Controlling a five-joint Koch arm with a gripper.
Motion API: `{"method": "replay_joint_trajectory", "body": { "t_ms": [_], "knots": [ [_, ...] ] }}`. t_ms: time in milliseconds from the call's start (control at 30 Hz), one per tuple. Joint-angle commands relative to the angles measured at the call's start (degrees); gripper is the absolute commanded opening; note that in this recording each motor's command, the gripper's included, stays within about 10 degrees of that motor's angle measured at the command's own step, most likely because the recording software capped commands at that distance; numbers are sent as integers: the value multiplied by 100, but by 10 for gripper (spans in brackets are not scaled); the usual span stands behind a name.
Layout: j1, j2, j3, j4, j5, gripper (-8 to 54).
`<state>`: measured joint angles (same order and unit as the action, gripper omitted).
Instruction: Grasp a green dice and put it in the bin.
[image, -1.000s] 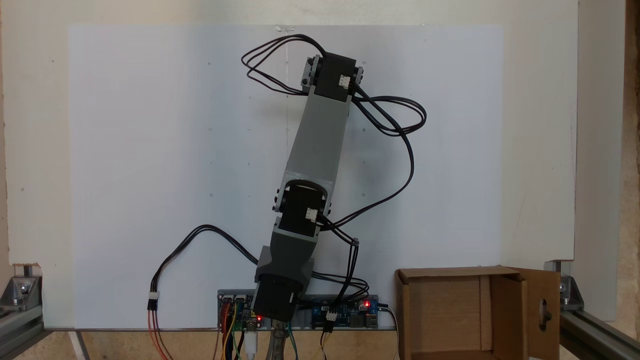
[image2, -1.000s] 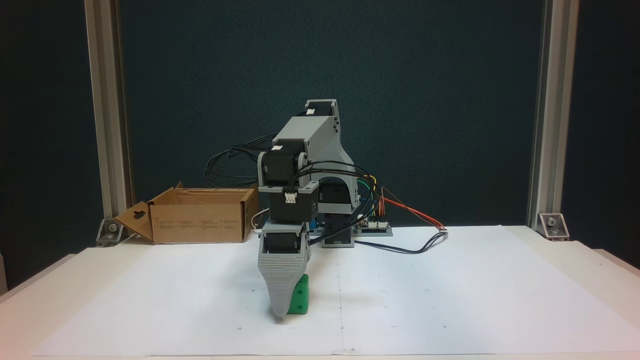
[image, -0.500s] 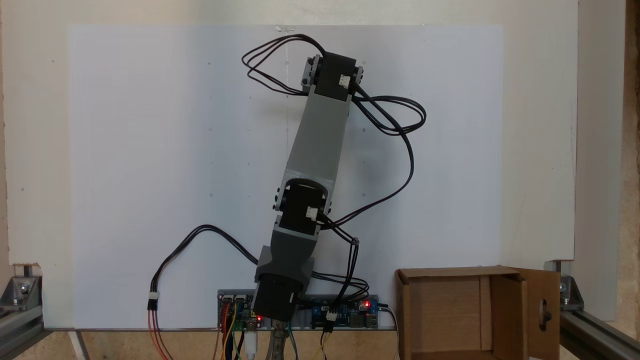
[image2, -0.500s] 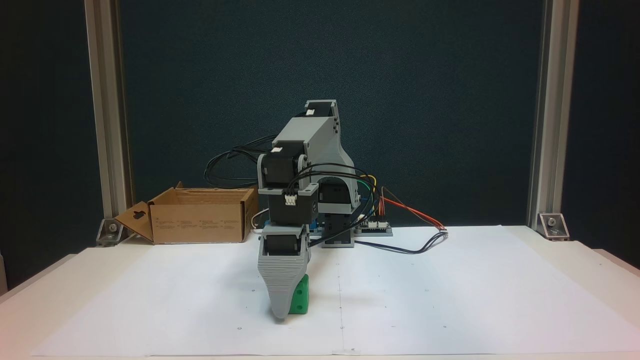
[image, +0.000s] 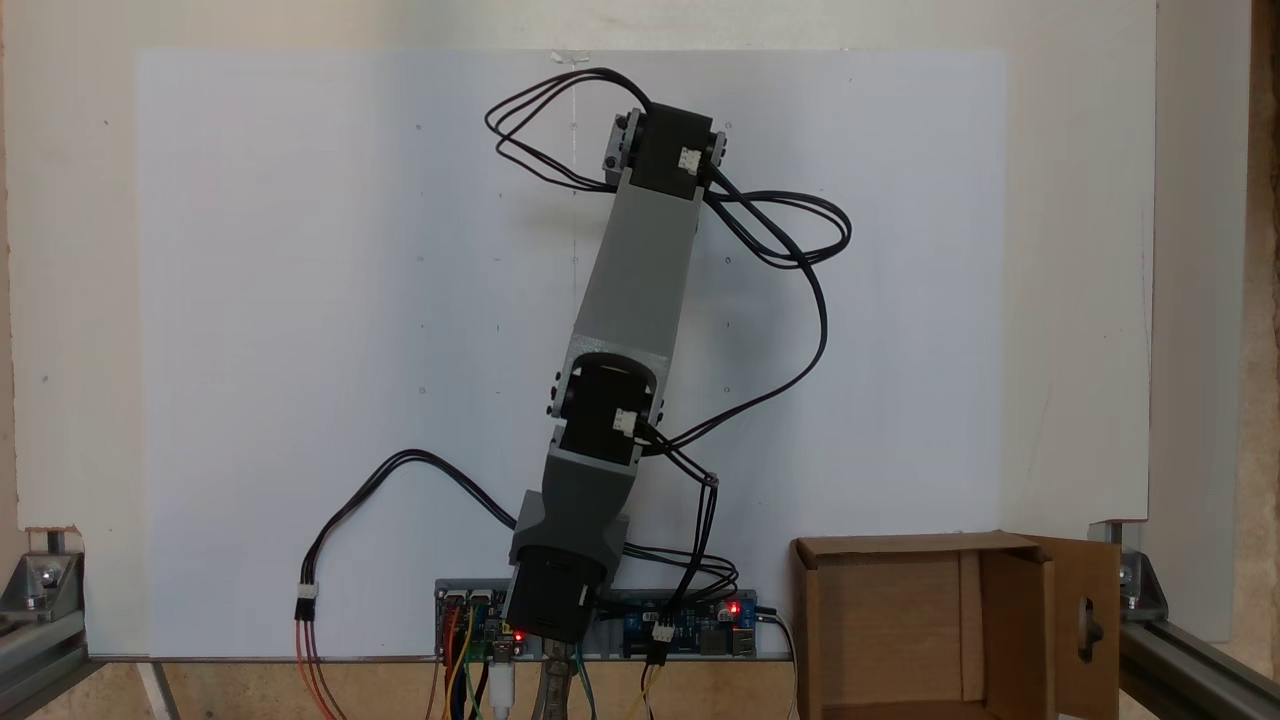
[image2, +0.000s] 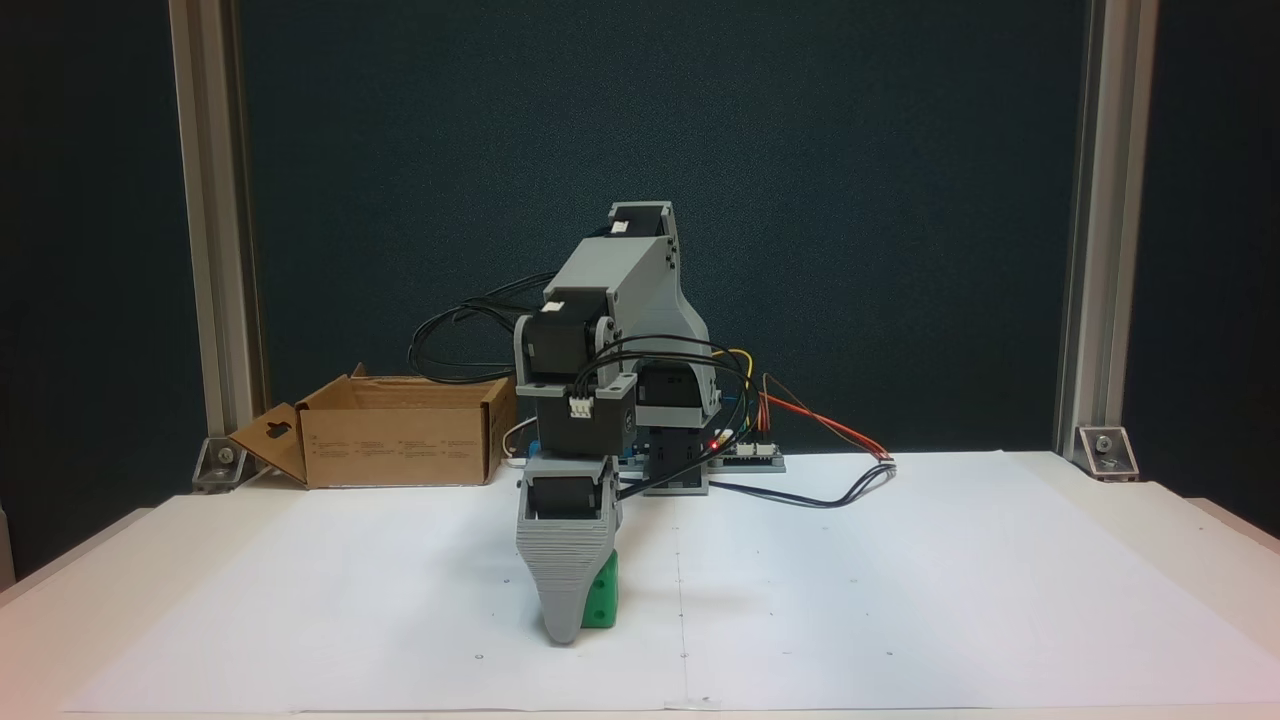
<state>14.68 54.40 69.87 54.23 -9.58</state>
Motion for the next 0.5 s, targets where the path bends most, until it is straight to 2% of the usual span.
{"method": "replay_joint_trajectory", "body": {
  "t_ms": [0, 67, 200, 333, 467],
  "knots": [
    [-62, 88, -88, -18, -272, 388],
    [-70, 88, -88, -9, -272, 377],
    [-88, 88, -88, -9, -272, 301],
    [-141, 88, -79, 18, -264, 277],
    [-149, 88, -79, 9, -264, 188]
  ]
}}
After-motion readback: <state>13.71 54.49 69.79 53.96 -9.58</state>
